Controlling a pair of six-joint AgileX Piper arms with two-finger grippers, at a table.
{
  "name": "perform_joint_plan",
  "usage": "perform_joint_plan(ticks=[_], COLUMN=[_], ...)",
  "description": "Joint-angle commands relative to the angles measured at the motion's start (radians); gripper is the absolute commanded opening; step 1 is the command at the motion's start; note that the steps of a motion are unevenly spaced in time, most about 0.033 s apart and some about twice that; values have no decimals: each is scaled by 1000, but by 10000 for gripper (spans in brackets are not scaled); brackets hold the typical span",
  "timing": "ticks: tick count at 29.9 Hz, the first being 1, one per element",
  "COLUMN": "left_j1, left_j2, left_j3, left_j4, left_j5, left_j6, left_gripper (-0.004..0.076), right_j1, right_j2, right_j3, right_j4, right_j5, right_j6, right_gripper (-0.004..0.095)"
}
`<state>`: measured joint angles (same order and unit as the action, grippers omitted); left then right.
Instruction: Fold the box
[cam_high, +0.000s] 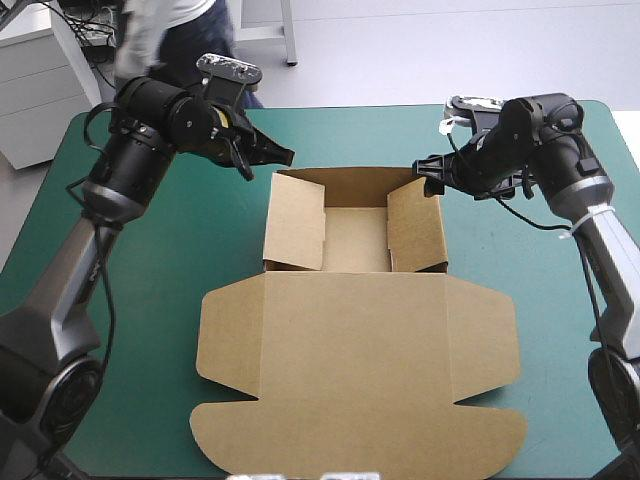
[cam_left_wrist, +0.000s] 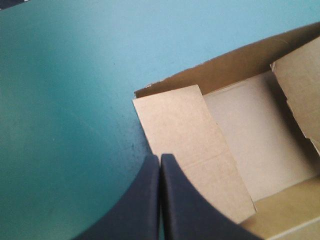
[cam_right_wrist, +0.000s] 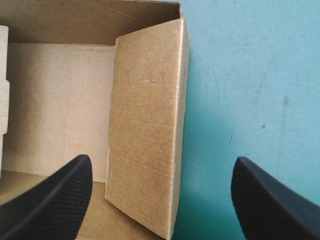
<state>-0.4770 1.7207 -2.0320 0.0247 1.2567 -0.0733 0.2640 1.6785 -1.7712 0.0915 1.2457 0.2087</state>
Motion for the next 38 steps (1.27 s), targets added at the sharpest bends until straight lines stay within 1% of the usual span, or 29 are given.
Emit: perform_joint_plan(ticks=[1, 4, 14, 17, 22, 29, 35, 36, 38], left_j1=[-5, -5, -5, -5, -5, -5, -5, -5, -5], left_j2=[-150, -254, -607, -697, -818, -989, -1090, -1099, -1114], left_j3=[75, 204, 612, 719, 883, 1133, 1281, 1292, 1309], left_j4=[25, 58, 65, 53, 53, 47, 47, 47, 47], left_j5=[43, 41, 24, 1, -44, -179, -235, -235, -235], left_j6=[4, 4, 0, -2, -5, -55, -83, -83, -83], left_gripper=[-32, -32, -32, -32, -32, -32, -32, -32, -32], right_j1=[-6, -6, -6, -6, -6, -6, -6, -6, -6], right_j2=[-32, -1, 120, 157, 203, 239, 246, 246, 246], right_j3=[-14, -14, -14, -14, -14, 1, 1, 1, 1], right_j4=[-3, -3, -10, -8, -3, 15, 17, 17, 17], right_j5=[-35, -57, -48, -43, -24, -25, -17, -13, 2], right_j6=[-16, -16, -11, -11, -20, -31, -36, -36, -46], right_gripper=[711, 711, 711, 711, 711, 711, 710, 705, 645])
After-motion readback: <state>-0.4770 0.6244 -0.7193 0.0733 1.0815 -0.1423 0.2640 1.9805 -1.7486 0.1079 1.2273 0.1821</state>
